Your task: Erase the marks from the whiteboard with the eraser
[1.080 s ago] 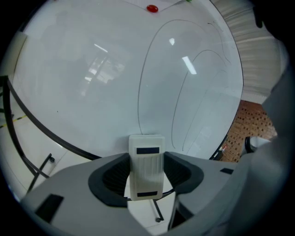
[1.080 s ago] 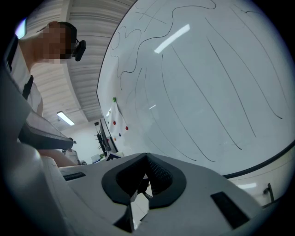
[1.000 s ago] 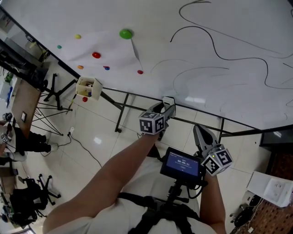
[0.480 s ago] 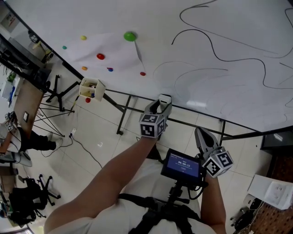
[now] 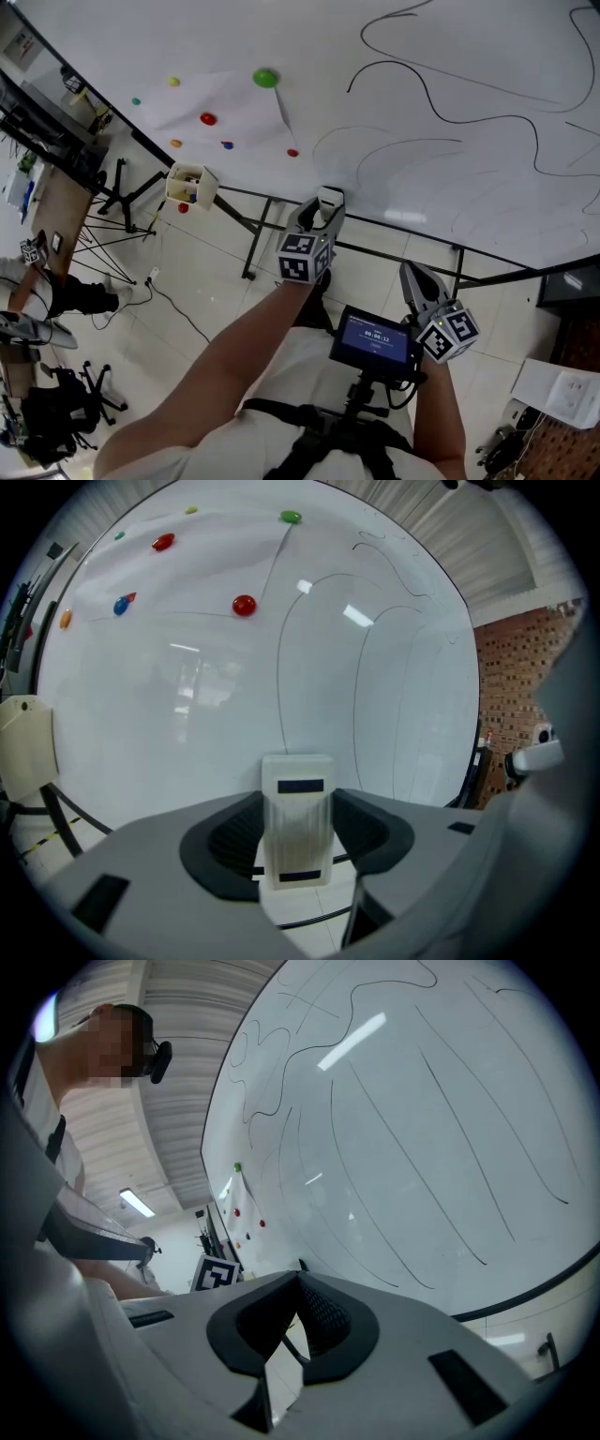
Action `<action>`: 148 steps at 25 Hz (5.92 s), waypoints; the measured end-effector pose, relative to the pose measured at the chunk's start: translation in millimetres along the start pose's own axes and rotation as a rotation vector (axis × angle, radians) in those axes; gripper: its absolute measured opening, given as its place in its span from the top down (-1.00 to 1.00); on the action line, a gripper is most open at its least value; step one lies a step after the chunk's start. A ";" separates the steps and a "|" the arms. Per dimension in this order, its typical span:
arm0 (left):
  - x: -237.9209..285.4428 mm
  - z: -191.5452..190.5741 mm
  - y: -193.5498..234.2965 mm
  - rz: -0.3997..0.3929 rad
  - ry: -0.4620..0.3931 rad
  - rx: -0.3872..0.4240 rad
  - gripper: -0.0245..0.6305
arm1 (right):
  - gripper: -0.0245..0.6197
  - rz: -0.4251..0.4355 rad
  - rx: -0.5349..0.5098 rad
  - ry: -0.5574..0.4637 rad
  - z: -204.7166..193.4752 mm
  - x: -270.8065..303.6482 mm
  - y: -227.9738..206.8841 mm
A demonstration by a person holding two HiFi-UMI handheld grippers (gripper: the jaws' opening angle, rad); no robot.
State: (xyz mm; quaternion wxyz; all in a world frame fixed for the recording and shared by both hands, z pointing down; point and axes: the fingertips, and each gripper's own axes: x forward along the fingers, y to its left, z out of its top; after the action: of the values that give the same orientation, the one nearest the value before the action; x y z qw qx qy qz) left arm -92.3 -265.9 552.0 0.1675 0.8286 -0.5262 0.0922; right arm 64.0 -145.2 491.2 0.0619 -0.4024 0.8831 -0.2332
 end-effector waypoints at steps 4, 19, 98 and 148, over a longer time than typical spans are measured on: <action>1.8 -11.9 -1.6 -0.034 0.041 -0.010 0.19 | 0.87 0.002 0.007 -0.001 -0.6 -0.7 3.4; -8.1 11.2 6.0 0.032 -0.027 -0.018 0.20 | 0.87 0.002 -0.003 -0.012 1.7 -6.7 5.4; -77.4 234.2 -124.7 0.074 -0.447 0.916 0.20 | 0.87 -0.046 -0.039 -0.157 40.7 -56.7 -12.3; -47.5 228.5 -246.4 -0.315 -0.267 1.016 0.20 | 0.87 -0.126 0.067 -0.236 34.0 -103.2 -31.7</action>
State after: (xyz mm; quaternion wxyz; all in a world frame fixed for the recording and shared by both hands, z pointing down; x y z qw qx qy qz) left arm 104.4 -215.5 280.1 -0.3104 0.8784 -0.3018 0.2026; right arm 164.7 -99.2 467.7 0.1641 -0.4795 0.8343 -0.2169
